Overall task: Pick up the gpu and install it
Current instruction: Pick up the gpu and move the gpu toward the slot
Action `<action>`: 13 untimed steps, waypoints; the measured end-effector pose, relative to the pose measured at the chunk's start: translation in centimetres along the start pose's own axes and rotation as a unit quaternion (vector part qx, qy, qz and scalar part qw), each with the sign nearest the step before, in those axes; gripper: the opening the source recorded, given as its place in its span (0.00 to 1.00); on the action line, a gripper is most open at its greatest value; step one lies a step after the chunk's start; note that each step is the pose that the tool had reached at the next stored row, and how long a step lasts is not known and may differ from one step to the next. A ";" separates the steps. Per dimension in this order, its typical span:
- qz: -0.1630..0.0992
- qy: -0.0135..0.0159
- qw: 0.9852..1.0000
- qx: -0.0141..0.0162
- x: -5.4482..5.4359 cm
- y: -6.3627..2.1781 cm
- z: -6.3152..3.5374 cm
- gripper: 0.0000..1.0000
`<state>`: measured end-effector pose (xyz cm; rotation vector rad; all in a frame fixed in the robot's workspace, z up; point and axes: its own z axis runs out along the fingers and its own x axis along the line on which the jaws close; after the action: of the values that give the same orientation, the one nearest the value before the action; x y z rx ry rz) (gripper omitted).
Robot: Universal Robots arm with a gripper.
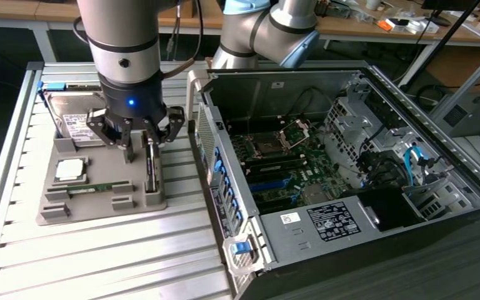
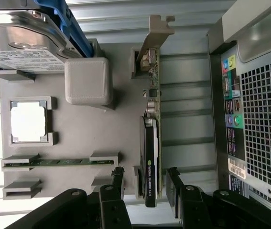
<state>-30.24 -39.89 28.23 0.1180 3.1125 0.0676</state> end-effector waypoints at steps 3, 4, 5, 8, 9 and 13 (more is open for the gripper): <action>0.000 0.000 1.000 0.000 0.0 0.00 0.09 0.48; 0.000 0.000 1.000 0.000 0.0 -0.01 0.13 0.48; 0.000 0.000 1.000 0.000 0.0 -0.01 0.17 0.48; 0.000 0.000 1.000 0.000 0.0 -0.01 0.27 0.48; 0.000 0.000 1.000 0.000 0.0 -0.01 0.30 0.48; 0.000 0.000 1.000 0.000 0.0 -0.02 0.42 0.48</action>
<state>-30.24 -39.89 27.81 0.1180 3.1125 0.0676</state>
